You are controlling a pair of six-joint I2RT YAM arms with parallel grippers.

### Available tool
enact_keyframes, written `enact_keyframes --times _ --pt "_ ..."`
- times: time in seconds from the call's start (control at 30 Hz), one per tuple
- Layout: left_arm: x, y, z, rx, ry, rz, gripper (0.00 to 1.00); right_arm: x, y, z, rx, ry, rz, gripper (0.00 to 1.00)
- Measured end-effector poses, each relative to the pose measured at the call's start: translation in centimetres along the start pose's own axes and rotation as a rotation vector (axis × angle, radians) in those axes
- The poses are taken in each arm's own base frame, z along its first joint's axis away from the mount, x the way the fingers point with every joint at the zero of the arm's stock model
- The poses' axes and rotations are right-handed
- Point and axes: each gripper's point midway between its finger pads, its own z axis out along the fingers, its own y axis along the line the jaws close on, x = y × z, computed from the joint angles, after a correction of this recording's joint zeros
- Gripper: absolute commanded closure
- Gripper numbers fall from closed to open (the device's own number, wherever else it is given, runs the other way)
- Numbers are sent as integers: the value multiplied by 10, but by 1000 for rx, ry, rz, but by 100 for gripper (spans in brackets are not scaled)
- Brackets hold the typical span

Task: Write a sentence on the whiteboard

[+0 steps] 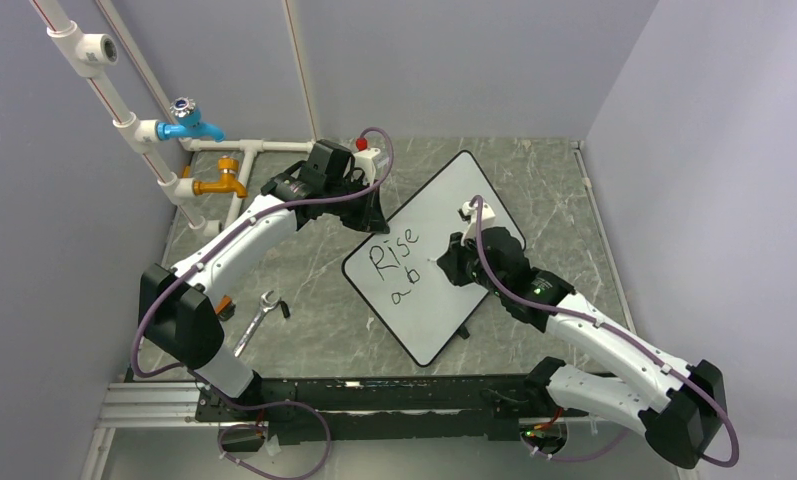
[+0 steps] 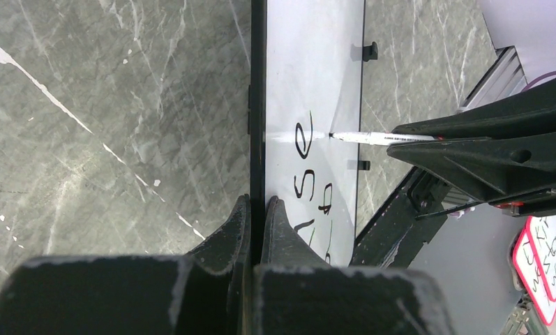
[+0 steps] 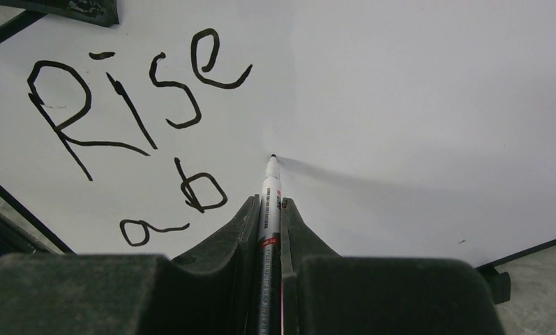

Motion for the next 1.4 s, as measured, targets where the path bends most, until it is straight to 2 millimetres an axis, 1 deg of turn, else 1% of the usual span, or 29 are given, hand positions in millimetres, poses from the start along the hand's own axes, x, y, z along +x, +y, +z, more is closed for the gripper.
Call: enact_keyframes --times 0.67,0.9,1.13,1.4 --pt "2 1 0 -7 6 -3 100 -10 9 6 -68 -24 20 100" --pt "2 2 0 -10 9 -4 100 -10 18 6 -119 -20 24 100" --pt "3 2 0 -10 9 -4 100 -4 24 3 -162 -11 41 100" --pt "3 2 0 -10 9 -4 100 11 20 -3 -163 4 67 100"
